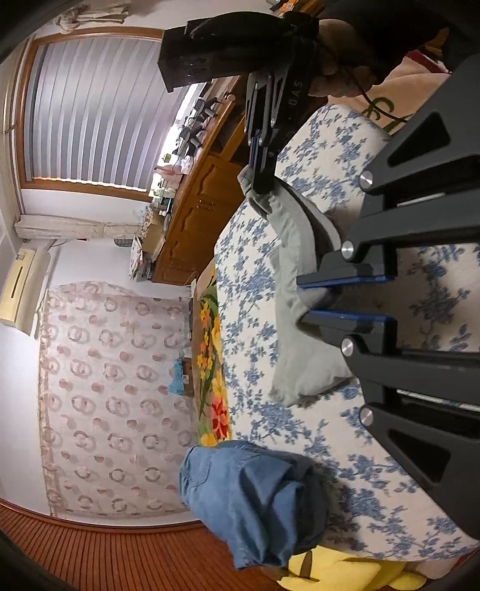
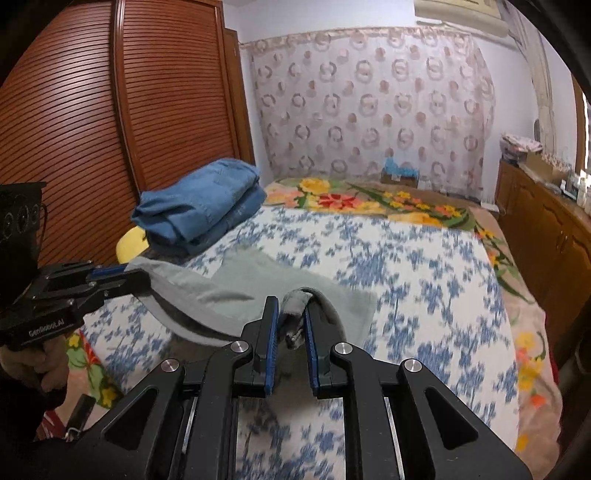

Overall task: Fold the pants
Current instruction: 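Fold the grasped edge over with both grippers and open them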

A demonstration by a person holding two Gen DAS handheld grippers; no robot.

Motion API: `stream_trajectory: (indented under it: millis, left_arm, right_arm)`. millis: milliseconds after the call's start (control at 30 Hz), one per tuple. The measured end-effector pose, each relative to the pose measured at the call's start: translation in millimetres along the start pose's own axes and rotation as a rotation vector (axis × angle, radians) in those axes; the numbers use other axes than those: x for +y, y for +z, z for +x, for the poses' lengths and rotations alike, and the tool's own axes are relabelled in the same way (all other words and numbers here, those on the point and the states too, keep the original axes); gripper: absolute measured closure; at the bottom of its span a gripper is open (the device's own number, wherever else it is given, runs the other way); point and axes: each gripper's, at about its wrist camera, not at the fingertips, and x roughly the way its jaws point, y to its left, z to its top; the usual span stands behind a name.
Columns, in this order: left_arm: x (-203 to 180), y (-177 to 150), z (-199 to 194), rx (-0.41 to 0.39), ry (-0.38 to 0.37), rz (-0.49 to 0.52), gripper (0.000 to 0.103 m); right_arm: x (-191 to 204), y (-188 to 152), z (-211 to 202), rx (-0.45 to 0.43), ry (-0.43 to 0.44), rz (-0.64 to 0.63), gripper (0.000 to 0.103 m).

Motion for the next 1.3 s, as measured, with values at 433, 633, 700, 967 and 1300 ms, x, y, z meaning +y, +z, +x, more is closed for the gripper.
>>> stream_trajectory:
  millis: [433, 633, 700, 967, 1300]
  left_arm:
    - [23.0, 8.4, 43.6, 0.042, 0.063, -0.011, 0.094]
    - [28.8, -0.7, 63.6, 0.087, 0.073, -0.013, 0.094]
    - [31.7, 0.1, 68.6, 0.092, 0.077, -0.019, 0.094]
    - [33.6, 22.2, 68.2, 0.072, 0.066, -0.006, 0.093]
    - [34.8, 18.6, 80.2, 0.113, 0.143, 0.035, 0.078]
  right_arm:
    - [-14.1, 16.5, 52.1, 0.038, -0.031, -0.012, 0.092]
    - [-20.1, 5.0, 82.4, 0.102, -0.046, -0.018, 0.092]
    - [-22.3, 3.6, 89.6, 0.112, -0.05, -0.018, 0.092]
    - [-27.8, 14.4, 95.9, 0.092, -0.076, -0.017, 0.092]
    - [-30.3, 15.7, 115.7, 0.121, -0.084, -0.021, 0.092]
